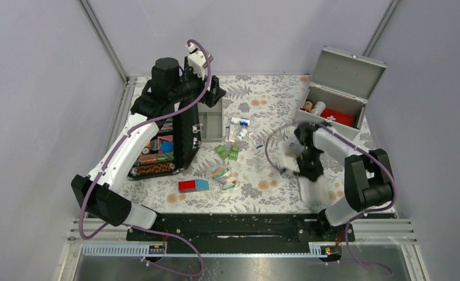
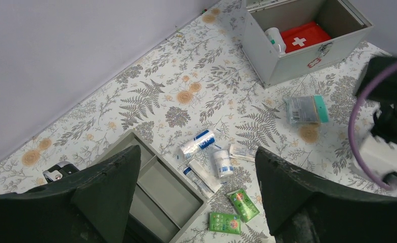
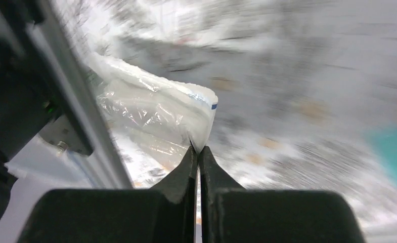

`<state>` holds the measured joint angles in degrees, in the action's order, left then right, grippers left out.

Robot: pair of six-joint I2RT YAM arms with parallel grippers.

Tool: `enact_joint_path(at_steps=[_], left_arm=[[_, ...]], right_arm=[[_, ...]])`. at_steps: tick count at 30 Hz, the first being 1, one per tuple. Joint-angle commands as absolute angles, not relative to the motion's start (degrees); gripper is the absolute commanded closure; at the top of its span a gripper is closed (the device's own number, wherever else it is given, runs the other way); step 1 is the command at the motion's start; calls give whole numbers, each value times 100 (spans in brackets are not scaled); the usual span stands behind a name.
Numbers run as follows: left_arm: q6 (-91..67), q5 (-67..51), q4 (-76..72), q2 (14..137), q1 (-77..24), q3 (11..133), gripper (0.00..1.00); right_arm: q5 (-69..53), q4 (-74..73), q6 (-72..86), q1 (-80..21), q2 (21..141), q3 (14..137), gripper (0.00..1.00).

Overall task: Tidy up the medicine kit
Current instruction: Pick up the medical item at the center of the board.

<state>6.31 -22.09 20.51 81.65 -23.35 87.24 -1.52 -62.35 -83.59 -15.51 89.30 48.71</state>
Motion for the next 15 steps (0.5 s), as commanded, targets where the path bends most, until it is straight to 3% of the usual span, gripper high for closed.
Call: enact_joint_path(at_steps=[1,5,7,11,15], left_arm=[[470,-2300,1790,8149,-2322,8868,18],[230,-2515,1668,8137,-2326,8814,17],[135,-2947,1370,8064,-2326,8688,16],[-224,-3597,490,7941,-2338,8484,13],[-186,-4300,405,8090,-2342,8596,12]], right_arm=[[-1802,-6776,-7086,-1583,8811,7060,100],[-2947,-6649,-5651,-1586,8870,8658,100],[-3220,-6003,-4165,-1589,8971,9229,100],[-3294,-4755,-1764,-1592,9229,9844,100],[-3449,-4060,-507,-1591,9402,10059,100]])
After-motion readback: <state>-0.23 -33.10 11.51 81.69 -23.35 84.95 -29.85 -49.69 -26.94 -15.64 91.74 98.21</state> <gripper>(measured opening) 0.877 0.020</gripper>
